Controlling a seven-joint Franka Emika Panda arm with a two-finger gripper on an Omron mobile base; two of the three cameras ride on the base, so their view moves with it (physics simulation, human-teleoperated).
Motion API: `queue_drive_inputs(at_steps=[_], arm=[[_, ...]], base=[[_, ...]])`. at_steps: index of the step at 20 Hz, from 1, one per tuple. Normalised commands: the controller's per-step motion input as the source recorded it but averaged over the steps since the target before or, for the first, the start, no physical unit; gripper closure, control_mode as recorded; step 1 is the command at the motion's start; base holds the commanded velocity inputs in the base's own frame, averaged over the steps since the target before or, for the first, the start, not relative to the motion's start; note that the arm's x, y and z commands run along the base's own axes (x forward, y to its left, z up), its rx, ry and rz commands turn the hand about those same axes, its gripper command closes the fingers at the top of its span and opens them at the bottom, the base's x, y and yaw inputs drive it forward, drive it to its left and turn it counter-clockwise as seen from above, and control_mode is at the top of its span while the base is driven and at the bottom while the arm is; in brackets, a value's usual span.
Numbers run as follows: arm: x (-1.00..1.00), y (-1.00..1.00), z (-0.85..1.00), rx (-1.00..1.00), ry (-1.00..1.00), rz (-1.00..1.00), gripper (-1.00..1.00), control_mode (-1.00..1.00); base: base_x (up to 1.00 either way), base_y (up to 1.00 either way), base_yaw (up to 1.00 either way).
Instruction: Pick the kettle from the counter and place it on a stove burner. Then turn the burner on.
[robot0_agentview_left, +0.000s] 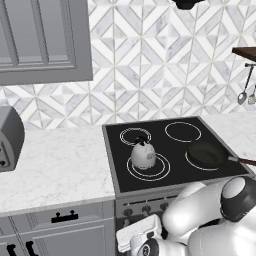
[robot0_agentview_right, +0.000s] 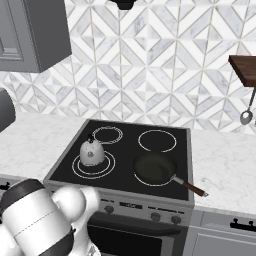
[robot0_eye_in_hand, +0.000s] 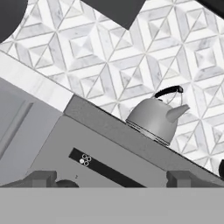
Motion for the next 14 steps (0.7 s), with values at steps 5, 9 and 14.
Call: queue_drive_inputs(at_steps=[5, 9, 14], arm=[[0.44, -0.34, -0.19, 0.03, 0.0, 0.05, -1.0, -1.0], [0.45, -0.32, -0.19, 0.02, 0.0, 0.05, -1.0, -1.0], [0.48, -0.24, -0.16, 0.02, 0.0, 0.05, -1.0, -1.0]], base=[[0.0, 0.0, 0.0], [0.0, 0.0, 0.0], [0.0, 0.0, 0.0]])
